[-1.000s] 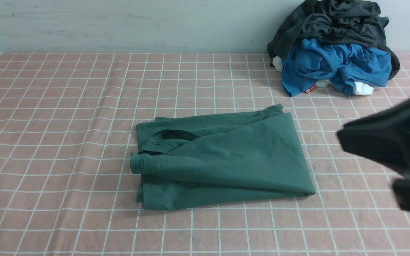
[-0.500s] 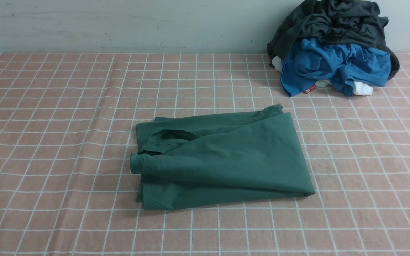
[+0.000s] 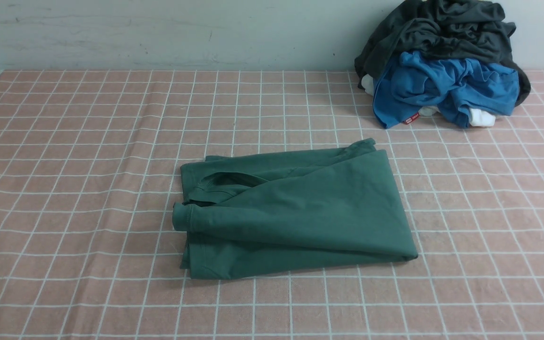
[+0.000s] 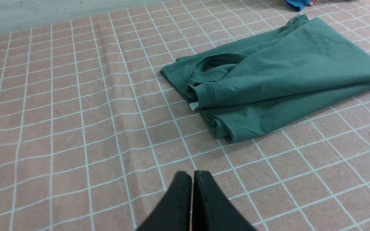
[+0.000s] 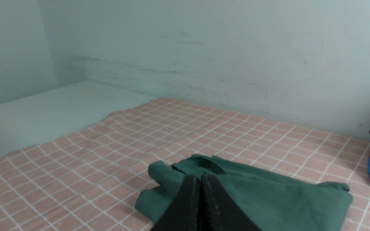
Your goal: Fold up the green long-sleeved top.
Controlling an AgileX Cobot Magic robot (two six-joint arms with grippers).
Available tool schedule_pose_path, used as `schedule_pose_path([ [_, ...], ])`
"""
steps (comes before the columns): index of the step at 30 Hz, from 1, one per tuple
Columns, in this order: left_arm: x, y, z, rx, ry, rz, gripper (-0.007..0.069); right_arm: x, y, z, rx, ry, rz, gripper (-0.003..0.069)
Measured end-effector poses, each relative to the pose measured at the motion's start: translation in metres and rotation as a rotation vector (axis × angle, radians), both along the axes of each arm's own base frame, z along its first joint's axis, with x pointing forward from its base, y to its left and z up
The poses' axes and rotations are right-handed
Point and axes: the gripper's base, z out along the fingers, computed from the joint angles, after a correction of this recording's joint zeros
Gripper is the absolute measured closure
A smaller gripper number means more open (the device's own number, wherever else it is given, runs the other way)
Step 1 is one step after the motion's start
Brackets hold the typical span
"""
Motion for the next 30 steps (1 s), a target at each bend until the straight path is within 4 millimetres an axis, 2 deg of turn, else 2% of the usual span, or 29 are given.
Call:
schedule_pose_path([
  [3,0.000,0.000,0.000,0.000,0.000,0.000,0.0627,0.007,0.004,-0.014,0.030,-0.040,-0.010,0.0667],
  [5,0.000,0.000,0.000,0.000,0.000,0.000,0.0627,0.012,0.006,-0.035,0.048,-0.065,-0.054,0.0667],
  [6,0.000,0.000,0.000,0.000,0.000,0.000,0.0627,0.012,0.006,-0.034,0.051,-0.069,-0.054,0.0667],
  [7,0.000,0.000,0.000,0.000,0.000,0.000,0.0627,0.016,0.004,-0.048,0.044,-0.063,-0.126,0.0667],
  [8,0.000,0.000,0.000,0.000,0.000,0.000,0.0627,0.016,0.004,-0.048,0.044,-0.064,-0.126,0.0667],
  [12,0.000,0.000,0.000,0.000,0.000,0.000,0.0627,0.024,-0.007,-0.068,0.005,-0.017,-0.380,0.0667],
  [15,0.000,0.000,0.000,0.000,0.000,0.000,0.0627,0.026,-0.013,-0.076,-0.021,0.012,-0.498,0.0667],
  [18,0.000,0.000,0.000,0.000,0.000,0.000,0.0627,0.029,-0.021,-0.094,-0.081,0.066,-0.648,0.0667],
  [25,0.000,0.000,0.000,0.000,0.001,0.000,0.0627,0.029,-0.026,-0.107,-0.137,0.183,-0.712,0.0667],
  [30,0.000,0.000,0.000,0.000,0.001,0.000,0.0627,0.028,-0.026,-0.109,-0.150,0.208,-0.715,0.0667],
])
